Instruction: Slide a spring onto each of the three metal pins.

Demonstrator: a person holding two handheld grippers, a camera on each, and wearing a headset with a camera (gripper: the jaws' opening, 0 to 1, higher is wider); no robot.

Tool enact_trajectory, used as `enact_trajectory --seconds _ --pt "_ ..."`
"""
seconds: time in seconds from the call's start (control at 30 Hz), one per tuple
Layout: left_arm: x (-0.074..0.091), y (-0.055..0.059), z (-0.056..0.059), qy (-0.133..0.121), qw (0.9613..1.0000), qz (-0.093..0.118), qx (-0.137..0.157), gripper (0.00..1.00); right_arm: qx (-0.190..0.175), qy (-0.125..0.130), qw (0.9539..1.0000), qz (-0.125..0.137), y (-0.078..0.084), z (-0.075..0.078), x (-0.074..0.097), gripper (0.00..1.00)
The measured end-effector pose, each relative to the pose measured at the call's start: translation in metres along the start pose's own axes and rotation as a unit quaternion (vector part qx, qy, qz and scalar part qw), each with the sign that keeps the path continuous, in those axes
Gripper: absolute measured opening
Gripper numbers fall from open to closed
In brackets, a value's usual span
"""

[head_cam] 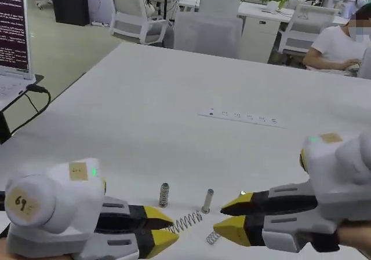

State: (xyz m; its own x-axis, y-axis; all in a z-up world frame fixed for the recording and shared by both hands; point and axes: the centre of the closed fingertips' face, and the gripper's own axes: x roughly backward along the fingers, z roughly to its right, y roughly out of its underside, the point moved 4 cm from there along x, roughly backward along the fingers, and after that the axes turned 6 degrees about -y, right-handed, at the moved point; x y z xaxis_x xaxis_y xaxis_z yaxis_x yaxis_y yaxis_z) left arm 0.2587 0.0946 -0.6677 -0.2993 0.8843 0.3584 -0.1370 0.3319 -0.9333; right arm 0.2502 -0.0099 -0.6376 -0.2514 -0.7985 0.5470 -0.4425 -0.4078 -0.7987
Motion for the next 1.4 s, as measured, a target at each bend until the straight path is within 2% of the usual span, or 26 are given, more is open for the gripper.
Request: enact_trajectory --seconds 0.2,0.5,0.8,1.03,1.23,1.4 --pt "-0.001 -0.010 0.006 0.015 0.9995 0.022 -0.020 0.03 0.007 -0.022 0.9997 0.001 -0.006 -0.004 -0.003 0.18" --pt "0.000 -0.018 0.015 0.036 0.9972 0.045 -0.047 0.03 0.008 -0.049 0.9987 -0.014 -0.003 -0.011 -0.009 0.16" --pt "-0.001 -0.019 0.016 0.037 0.9967 0.042 -0.058 0.03 0.005 -0.056 0.9984 -0.011 -0.009 -0.017 -0.007 0.10" --pt "-0.003 -0.020 0.017 0.039 0.9964 0.037 -0.066 0.03 0.046 -0.045 0.9967 -0.049 -0.015 -0.021 -0.006 0.10" --pt "-0.006 -0.023 0.020 0.043 0.9948 0.030 -0.087 0.03 0.072 -0.060 0.9924 -0.080 -0.021 -0.027 -0.007 0.09" --pt "-0.007 -0.024 0.019 0.045 0.9946 0.031 -0.088 0.03 0.085 -0.072 0.9881 -0.106 -0.023 -0.027 -0.009 0.09"
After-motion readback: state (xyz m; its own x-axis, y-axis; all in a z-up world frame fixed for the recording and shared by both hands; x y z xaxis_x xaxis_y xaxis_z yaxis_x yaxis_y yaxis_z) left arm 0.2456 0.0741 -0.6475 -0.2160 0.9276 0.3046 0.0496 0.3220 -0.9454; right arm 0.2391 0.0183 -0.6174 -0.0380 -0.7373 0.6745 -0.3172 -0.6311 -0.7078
